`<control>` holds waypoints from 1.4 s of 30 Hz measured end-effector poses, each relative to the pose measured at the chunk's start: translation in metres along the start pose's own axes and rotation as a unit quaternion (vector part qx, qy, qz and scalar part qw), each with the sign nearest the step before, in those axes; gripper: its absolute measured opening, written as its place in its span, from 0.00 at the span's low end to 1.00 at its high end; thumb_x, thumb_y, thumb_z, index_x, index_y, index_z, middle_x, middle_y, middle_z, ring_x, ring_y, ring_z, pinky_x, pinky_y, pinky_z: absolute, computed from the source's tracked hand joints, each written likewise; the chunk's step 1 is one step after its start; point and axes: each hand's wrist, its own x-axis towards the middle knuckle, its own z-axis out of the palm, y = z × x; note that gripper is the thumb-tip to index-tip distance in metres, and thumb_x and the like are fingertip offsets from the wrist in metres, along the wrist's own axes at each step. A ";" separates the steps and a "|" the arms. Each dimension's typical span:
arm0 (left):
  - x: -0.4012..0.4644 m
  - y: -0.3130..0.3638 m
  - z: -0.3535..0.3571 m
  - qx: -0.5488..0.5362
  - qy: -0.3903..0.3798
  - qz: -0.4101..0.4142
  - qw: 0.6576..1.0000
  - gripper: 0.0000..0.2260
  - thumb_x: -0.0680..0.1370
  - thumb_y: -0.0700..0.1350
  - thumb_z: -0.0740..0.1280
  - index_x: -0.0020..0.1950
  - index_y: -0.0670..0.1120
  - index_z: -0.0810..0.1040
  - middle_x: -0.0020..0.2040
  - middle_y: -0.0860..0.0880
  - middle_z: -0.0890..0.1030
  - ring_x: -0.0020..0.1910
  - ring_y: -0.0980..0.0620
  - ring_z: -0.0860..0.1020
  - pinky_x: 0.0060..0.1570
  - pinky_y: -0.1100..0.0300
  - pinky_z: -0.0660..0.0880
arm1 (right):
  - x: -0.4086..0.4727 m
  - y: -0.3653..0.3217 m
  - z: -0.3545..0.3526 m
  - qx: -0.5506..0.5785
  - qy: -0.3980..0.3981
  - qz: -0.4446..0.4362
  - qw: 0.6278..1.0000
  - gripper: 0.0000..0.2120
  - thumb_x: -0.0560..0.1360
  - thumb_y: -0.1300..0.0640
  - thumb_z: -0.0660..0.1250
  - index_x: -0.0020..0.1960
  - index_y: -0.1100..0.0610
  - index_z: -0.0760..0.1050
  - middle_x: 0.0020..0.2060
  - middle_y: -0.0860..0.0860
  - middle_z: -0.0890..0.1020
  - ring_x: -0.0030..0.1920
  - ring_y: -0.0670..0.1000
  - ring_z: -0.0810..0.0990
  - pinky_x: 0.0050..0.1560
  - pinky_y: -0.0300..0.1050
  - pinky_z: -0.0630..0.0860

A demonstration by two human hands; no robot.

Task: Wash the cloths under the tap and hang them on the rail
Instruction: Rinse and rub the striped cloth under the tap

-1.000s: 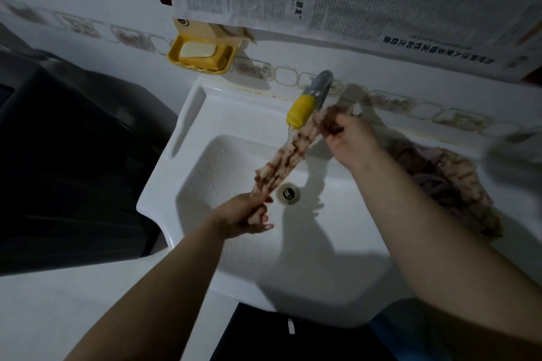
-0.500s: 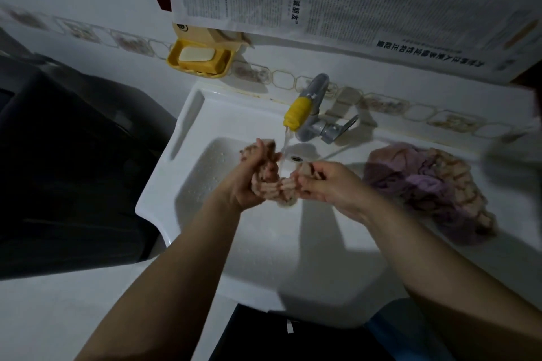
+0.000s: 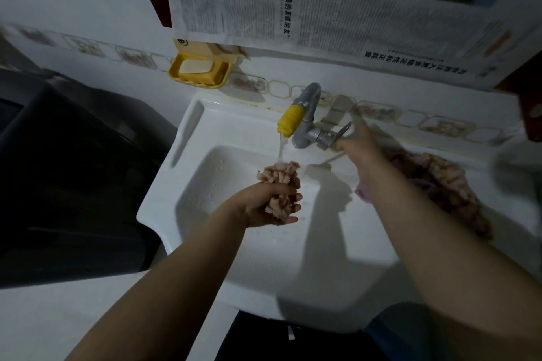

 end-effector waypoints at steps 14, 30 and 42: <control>-0.013 0.025 0.017 0.228 -0.132 -0.100 0.959 0.12 0.75 0.38 0.68 0.58 0.37 0.77 0.51 0.41 0.77 0.47 0.49 0.77 0.54 0.52 0.79 | -0.084 0.045 0.020 -0.511 -0.153 -0.549 0.643 0.46 0.69 0.43 0.67 0.77 0.54 0.45 0.74 0.57 0.58 0.70 0.61 0.63 0.65 0.56 0.69; -0.012 0.034 0.011 0.869 0.081 0.393 0.288 0.12 0.79 0.46 0.57 0.57 0.40 0.73 0.38 0.43 0.79 0.31 0.41 0.79 0.26 0.57 0.70 | -0.094 0.001 0.038 -0.108 -0.417 0.224 0.874 0.15 0.73 0.56 0.64 0.32 0.51 0.61 0.22 0.47 0.61 0.20 0.44 0.56 0.20 0.34 0.51; -0.019 0.025 0.020 0.799 0.141 0.013 0.585 0.10 0.78 0.47 0.61 0.44 0.42 0.76 0.40 0.42 0.79 0.35 0.47 0.77 0.35 0.59 0.73 | -0.107 0.009 0.035 -0.095 -0.307 0.098 0.942 0.16 0.73 0.55 0.70 0.56 0.49 0.66 0.38 0.51 0.78 0.31 0.47 0.76 0.26 0.38 0.69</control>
